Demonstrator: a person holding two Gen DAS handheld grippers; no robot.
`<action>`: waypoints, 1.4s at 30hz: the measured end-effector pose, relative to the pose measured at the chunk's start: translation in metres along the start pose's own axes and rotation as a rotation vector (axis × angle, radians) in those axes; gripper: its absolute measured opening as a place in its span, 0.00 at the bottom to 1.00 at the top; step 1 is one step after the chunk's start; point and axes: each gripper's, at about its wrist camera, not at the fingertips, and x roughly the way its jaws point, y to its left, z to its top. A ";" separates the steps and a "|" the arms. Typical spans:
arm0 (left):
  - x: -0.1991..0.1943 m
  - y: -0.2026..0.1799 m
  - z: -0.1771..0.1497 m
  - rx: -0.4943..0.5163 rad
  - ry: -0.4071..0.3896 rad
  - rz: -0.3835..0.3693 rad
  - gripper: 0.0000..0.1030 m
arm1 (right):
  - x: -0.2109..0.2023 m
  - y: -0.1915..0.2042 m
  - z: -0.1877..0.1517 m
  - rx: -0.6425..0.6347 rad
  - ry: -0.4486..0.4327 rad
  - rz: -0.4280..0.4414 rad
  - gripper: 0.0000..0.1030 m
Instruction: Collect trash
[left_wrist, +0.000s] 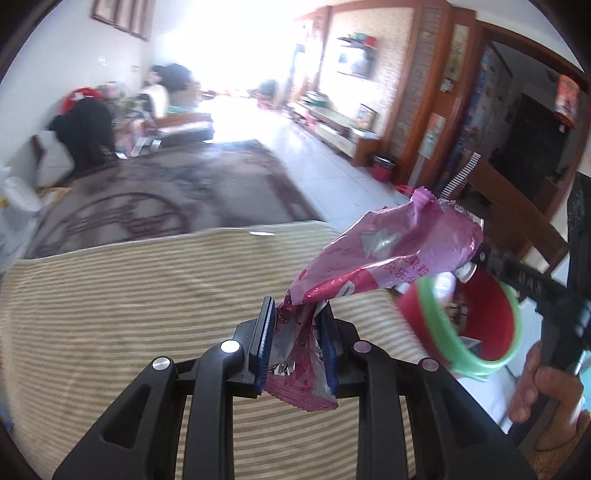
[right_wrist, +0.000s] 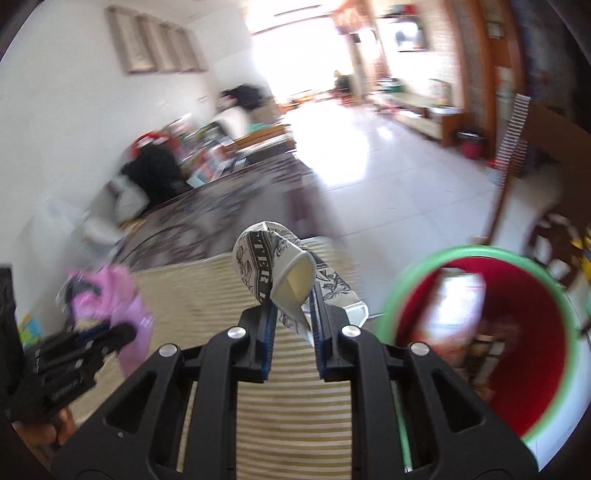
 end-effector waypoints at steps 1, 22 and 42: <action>0.007 -0.008 0.002 0.002 0.014 -0.033 0.21 | -0.003 -0.021 0.002 0.060 0.001 -0.029 0.17; 0.083 -0.091 0.004 0.061 0.119 -0.193 0.76 | -0.044 -0.096 0.011 0.254 -0.198 -0.328 0.91; -0.113 0.197 -0.032 -0.176 -0.499 0.401 0.92 | -0.015 0.157 -0.019 0.039 -0.613 -0.203 0.96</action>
